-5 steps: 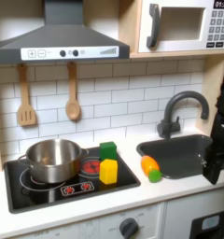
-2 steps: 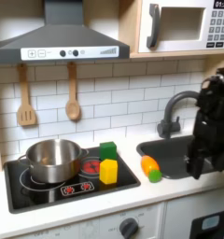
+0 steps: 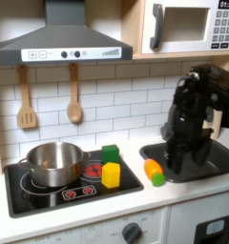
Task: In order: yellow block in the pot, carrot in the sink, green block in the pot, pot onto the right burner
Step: 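Put the yellow block in the pot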
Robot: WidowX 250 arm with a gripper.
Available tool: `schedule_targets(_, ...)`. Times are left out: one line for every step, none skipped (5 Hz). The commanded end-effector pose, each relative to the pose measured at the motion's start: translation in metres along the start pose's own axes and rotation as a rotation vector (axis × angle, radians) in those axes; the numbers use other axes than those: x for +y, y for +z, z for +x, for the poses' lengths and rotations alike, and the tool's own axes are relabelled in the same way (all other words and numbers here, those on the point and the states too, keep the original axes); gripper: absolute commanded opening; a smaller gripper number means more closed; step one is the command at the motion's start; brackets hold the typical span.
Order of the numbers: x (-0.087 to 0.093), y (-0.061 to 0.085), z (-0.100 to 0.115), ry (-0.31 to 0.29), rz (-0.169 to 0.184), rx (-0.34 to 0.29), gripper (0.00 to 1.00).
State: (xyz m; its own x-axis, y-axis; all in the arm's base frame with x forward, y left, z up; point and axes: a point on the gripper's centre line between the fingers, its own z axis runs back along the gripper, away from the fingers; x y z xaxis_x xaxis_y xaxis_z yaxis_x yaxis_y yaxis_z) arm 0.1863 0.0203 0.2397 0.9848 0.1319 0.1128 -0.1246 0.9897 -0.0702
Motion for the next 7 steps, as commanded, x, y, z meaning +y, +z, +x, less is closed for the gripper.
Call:
schedule_targets(0.018,-0.011,0.042,0.016,0.015,-0.009,1.00)
schedule_targets(0.024,-0.022,0.059,0.016,0.033,-0.002,1.00)
schedule_targets(0.033,-0.033,0.071,0.017,0.049,0.009,1.00)
schedule_targets(0.045,-0.043,0.081,0.038,0.062,0.021,1.00)
schedule_targets(0.052,-0.045,0.096,0.045,0.065,0.011,1.00)
schedule_targets(0.060,-0.049,0.106,0.055,0.059,0.012,1.00)
schedule_targets(0.067,-0.057,0.113,0.063,0.085,0.019,1.00)
